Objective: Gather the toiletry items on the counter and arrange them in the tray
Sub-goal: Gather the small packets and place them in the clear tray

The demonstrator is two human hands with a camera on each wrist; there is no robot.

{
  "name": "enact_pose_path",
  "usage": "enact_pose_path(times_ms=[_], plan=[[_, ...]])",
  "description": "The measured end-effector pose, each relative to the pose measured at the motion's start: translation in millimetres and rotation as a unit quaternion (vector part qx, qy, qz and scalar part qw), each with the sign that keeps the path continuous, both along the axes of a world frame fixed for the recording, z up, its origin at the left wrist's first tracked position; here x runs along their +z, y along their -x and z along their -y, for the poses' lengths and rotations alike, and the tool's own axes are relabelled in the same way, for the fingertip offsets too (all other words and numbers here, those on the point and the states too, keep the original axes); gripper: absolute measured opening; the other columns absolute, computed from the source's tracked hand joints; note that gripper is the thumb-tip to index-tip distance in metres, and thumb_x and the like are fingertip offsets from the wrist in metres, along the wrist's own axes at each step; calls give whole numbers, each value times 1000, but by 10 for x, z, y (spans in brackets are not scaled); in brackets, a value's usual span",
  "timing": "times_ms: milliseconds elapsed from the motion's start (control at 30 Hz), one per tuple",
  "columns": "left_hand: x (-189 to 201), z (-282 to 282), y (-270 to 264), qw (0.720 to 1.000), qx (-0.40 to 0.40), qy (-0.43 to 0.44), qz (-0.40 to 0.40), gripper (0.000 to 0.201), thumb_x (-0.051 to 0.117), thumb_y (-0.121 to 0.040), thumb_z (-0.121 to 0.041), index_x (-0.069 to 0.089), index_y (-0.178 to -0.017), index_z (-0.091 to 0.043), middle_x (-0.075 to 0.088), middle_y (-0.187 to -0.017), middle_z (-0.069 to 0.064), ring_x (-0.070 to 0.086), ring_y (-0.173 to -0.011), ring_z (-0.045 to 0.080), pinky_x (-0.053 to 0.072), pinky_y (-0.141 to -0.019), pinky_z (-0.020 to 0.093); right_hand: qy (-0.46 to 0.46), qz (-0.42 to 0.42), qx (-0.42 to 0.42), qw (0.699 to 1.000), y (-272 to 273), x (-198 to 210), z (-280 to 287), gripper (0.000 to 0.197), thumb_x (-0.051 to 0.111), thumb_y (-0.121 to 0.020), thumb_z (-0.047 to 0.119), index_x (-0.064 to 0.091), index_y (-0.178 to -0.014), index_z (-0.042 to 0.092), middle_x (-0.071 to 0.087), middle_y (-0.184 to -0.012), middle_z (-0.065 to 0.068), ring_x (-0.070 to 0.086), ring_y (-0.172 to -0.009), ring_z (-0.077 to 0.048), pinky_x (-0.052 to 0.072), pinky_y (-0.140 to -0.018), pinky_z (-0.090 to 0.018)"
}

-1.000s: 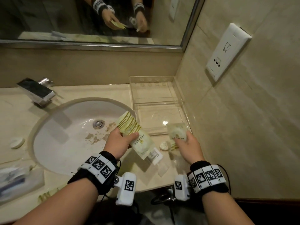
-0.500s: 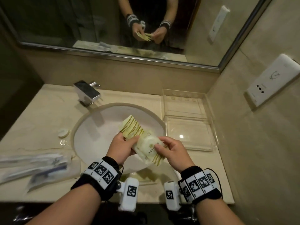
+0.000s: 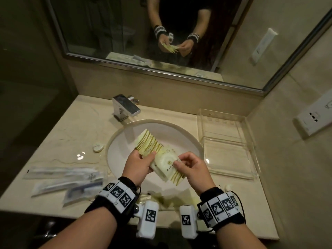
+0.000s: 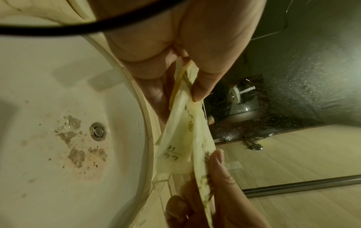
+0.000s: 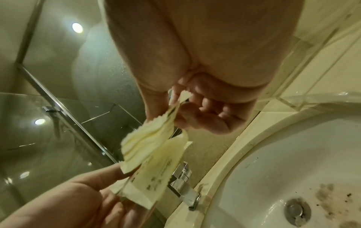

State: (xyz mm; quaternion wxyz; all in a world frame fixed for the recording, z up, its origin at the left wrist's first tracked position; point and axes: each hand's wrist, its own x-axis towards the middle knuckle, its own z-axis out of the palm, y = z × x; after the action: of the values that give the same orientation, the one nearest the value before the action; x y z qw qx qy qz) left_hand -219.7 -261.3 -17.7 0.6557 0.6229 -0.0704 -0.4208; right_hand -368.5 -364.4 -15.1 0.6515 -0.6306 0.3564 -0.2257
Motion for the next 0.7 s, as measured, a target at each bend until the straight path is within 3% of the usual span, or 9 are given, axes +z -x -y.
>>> enact_pose_path(times_ms=[133,200,300,367,400,467,567,700], plan=[[1,-83,-95,999,-12,32,-33,14,62,-92,-17,62,-106,-13,72,-107,9,71,-97,24,58,-81,42,20,-3,-6,1000,-110,6,-144,12,71,-81,2,62,-81,9,61,-72,1,59,-66,-9,51,-59,-22],[-16,-133,-138,997,-30,52,-51,26,68,-86,-24,63,-109,-11,74,-106,8,72,-97,23,58,-83,43,31,-6,-10,999,-151,18,-208,12,71,-82,0,61,-80,8,62,-70,5,60,-65,-6,50,-58,-21],[-78,-194,-190,997,-70,36,-24,38,77,-78,-9,60,-112,-8,72,-108,11,71,-99,25,58,-85,44,65,-31,-30,997,-174,25,-297,12,73,-81,6,64,-79,14,64,-70,10,60,-67,-5,51,-60,-23],[-119,-199,-200,996,-73,37,-25,36,74,-79,0,59,-111,-6,72,-106,12,70,-98,26,59,-82,40,79,-64,-66,993,-161,7,-338,15,78,-77,16,66,-86,19,67,-84,9,62,-79,-11,55,-68,-30],[-124,-195,-194,996,-72,42,-29,34,72,-79,2,59,-110,-6,72,-105,12,70,-97,26,59,-81,39,64,-77,-85,991,-154,11,-367,23,80,-75,20,66,-93,20,67,-95,4,63,-87,-15,56,-71,-32],[-135,-166,-162,995,-80,55,-36,31,71,-81,3,60,-108,-5,72,-103,13,71,-95,26,59,-79,38,-61,-24,-116,991,-138,18,-423,41,79,-71,22,62,-108,17,68,-104,-8,66,-89,-21,56,-68,-31],[-177,-74,-52,990,-109,68,-50,31,71,-81,2,62,-110,-1,73,-104,16,72,-95,29,59,-80,40,-245,93,-146,954,-58,62,-479,49,71,-72,14,56,-119,11,72,-94,-14,69,-78,-22,57,-65,-33],[-202,113,201,987,-123,73,-79,29,72,-79,4,64,-106,0,73,-102,17,71,-97,31,58,-83,43,-286,142,-186,929,127,25,-423,53,67,-79,5,50,-128,1,67,-107,-21,67,-87,-28,56,-66,-35]])
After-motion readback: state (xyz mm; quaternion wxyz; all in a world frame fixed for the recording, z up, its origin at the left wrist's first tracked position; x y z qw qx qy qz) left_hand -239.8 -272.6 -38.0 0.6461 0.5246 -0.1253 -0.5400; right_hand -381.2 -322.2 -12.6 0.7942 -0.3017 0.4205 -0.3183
